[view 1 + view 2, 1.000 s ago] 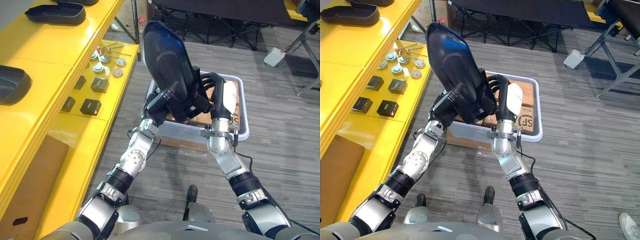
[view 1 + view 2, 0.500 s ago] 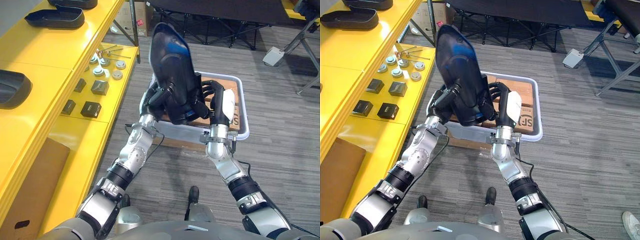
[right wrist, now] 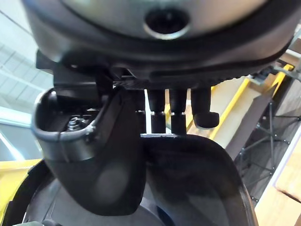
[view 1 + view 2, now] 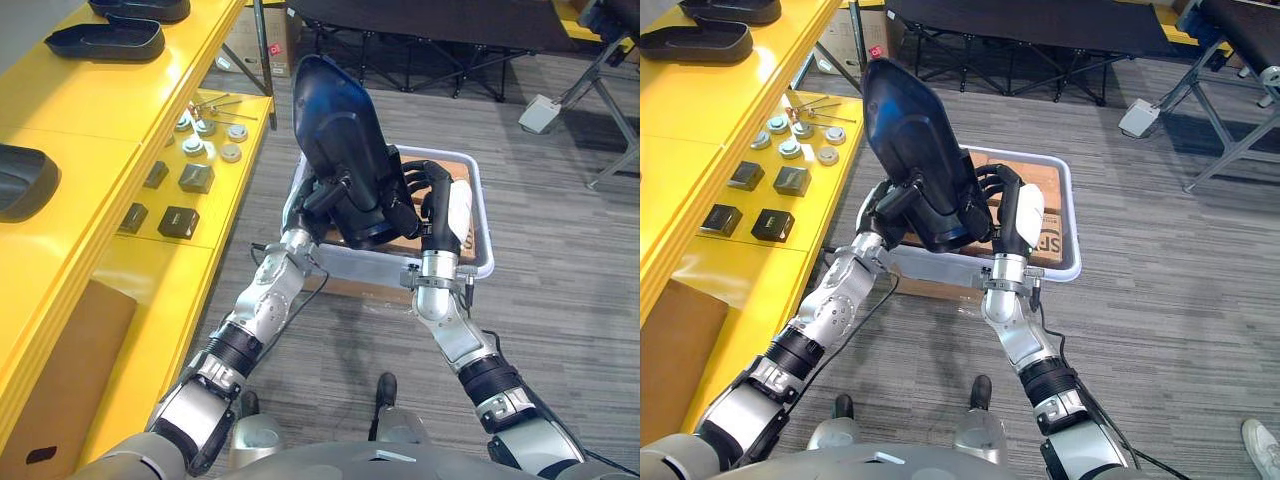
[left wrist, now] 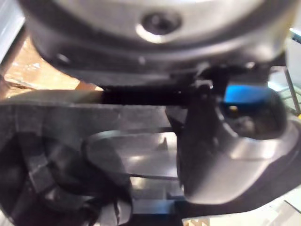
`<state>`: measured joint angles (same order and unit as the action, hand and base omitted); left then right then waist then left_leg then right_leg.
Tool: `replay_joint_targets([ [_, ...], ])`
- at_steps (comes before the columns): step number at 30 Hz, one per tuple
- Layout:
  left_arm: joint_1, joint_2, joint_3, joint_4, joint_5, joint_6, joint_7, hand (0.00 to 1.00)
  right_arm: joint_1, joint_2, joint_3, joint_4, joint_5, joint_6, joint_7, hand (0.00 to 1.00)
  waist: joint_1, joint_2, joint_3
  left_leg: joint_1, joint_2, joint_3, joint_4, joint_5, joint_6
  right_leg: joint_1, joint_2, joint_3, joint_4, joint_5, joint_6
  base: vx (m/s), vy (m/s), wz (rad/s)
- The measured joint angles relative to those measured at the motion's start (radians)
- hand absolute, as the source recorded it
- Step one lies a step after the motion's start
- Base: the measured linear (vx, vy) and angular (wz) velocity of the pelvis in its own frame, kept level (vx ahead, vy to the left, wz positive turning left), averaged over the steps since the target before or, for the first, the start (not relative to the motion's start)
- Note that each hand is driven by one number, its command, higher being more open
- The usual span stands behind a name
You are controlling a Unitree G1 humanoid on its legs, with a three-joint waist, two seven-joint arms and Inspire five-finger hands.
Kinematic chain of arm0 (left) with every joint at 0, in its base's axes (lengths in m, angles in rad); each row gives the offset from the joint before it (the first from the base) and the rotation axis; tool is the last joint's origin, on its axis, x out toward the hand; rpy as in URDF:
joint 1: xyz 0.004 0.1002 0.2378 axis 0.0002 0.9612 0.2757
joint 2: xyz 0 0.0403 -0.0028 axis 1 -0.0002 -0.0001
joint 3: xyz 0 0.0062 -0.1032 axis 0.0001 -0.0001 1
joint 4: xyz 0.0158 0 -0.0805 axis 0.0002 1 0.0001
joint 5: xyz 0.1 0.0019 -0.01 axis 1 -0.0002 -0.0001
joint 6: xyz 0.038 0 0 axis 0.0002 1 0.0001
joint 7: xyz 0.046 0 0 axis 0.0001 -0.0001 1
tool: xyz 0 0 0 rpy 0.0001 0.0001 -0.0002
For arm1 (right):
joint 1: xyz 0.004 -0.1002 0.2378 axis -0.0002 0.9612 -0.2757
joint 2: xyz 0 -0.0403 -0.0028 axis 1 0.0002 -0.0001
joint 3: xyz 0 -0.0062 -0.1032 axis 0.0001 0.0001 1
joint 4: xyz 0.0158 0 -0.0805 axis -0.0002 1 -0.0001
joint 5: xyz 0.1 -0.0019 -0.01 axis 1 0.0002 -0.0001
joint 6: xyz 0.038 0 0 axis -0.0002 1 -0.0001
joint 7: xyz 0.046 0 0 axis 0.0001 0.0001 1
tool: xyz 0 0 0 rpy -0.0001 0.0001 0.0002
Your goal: Walk over and take three plastic housings, then place them on the shelf
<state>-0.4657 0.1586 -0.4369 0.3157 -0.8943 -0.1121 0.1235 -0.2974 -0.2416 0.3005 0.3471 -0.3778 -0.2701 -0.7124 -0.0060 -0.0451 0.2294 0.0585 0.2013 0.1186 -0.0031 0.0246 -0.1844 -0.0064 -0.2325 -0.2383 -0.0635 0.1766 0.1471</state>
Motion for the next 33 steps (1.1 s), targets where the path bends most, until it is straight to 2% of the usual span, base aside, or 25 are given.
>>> replay_joint_targets([
  [7,0.0,0.008,-0.039,-0.001,0.051,-0.026,0.001,0.0,0.006,-0.034,0.059,0.0,0.012,-0.003,0.013,1.0,0.002,0.005,-0.004,0.001,-0.002,-0.001,0.001,-0.001,0.0,0.009,0.0,-0.002,-0.012,0.006,0.001,0.0,0.0,0.0],
  [14,0.007,0.008,-0.046,-0.087,0.236,-0.037,0.11,0.0,0.041,-0.026,0.055,-0.109,0.12,-0.003,0.03,1.0,0.003,0.016,-0.011,0.005,-0.002,-0.002,0.002,-0.003,0.0,0.014,0.0,-0.003,-0.013,0.006,0.001,0.0,0.0,0.0],
  [17,0.059,0.0,-0.02,-0.175,0.336,-0.036,0.159,0.0,0.067,0.003,0.031,-0.197,0.157,-0.004,0.038,1.0,0.001,0.017,-0.012,0.007,-0.001,0.0,0.021,-0.018,0.002,0.021,0.0,0.0,-0.014,0.006,0.001,0.0,0.003,-0.05],
  [21,0.152,-0.041,0.019,-0.194,0.559,-0.036,0.302,0.0,0.155,0.026,0.027,-0.217,0.158,-0.006,0.074,1.0,0.002,0.019,-0.058,0.005,0.0,0.006,0.034,-0.037,0.007,0.022,0.0,0.001,-0.015,0.004,0.001,0.0,0.009,-0.02],
  [24,0.208,-0.075,0.079,-0.196,0.708,-0.036,0.443,0.0,0.248,0.055,0.021,-0.247,0.201,-0.007,0.091,1.0,0.0,0.02,-0.061,0.008,0.0,0.009,0.032,-0.037,0.005,0.022,0.0,0.001,-0.015,0.004,0.001,-0.01,0.003,-0.01],
  [28,0.274,-0.122,0.183,-0.197,0.806,-0.04,0.59,0.0,0.37,0.077,-0.035,-0.246,0.312,-0.013,0.158,1.0,0.0,0.029,-0.068,0.022,0.0,0.022,0.017,-0.036,0.004,0.021,0.0,0.004,-0.015,0.003,0.002,-0.01,0.007,-0.07],
  [30,0.293,-0.13,0.236,-0.197,0.831,-0.047,0.658,0.0,0.445,0.09,-0.1,-0.245,0.322,-0.043,0.192,1.0,-0.001,0.033,-0.071,0.023,0.0,0.024,0.017,-0.035,0.002,0.019,0.0,0.005,-0.015,0.003,0.002,-0.01,0.005,-0.02],
  [33,0.314,-0.132,0.28,-0.205,0.831,-0.081,0.696,0.0,0.48,0.092,-0.138,-0.245,0.356,-0.088,0.229,1.0,-0.007,0.032,-0.081,0.025,0.0,0.036,0.015,-0.034,-0.002,0.012,0.0,0.015,-0.015,0.003,0.002,-0.01,0.01,-0.1],
])
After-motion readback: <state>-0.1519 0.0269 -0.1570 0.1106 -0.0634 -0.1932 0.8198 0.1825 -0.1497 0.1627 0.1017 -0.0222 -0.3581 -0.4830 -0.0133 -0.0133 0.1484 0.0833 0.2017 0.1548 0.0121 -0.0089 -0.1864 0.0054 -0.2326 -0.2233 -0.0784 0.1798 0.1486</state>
